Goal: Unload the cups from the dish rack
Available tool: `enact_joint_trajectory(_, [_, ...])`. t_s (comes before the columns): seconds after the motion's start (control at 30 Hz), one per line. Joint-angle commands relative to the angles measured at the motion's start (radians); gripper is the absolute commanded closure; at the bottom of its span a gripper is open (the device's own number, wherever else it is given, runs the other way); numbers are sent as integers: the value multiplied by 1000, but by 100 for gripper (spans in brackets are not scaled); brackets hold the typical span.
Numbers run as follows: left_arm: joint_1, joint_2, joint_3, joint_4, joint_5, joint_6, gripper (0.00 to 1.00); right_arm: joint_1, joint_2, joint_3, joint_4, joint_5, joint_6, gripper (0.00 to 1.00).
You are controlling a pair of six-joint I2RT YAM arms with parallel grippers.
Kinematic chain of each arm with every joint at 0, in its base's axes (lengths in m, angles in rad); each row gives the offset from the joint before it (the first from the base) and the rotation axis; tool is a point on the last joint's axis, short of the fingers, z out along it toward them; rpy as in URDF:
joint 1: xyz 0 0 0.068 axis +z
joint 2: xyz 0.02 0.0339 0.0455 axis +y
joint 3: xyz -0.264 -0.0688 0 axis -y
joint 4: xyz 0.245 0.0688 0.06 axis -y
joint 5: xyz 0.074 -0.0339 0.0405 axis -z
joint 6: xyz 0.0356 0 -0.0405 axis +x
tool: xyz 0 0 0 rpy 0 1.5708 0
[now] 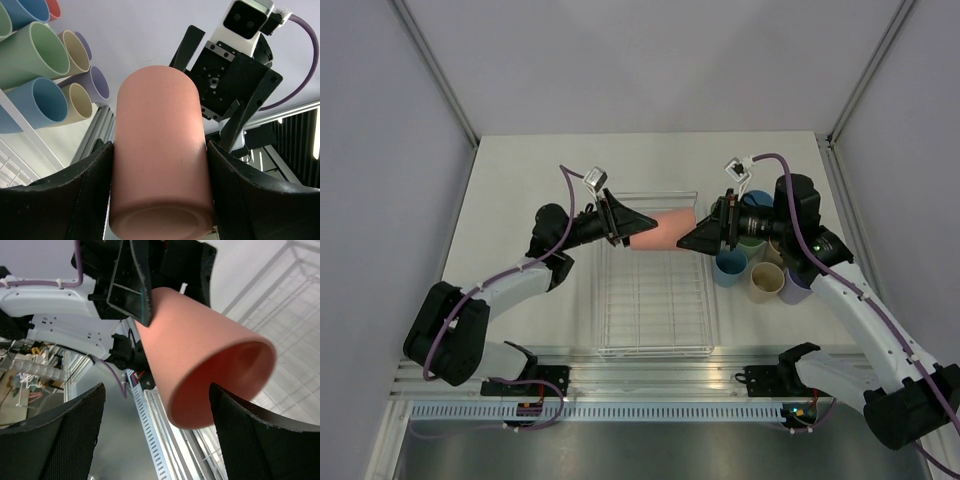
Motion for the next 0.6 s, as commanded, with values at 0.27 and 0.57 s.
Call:
enact_joint_trajectory(0.27, [-41, 70, 20, 157, -5, -72, 98, 139, 18, -62, 301, -18, 149, 65])
enact_joint_trajectory(0.57, [-39, 81, 2, 241, -10, -118, 31, 142, 15, -42, 234, 32, 109, 99])
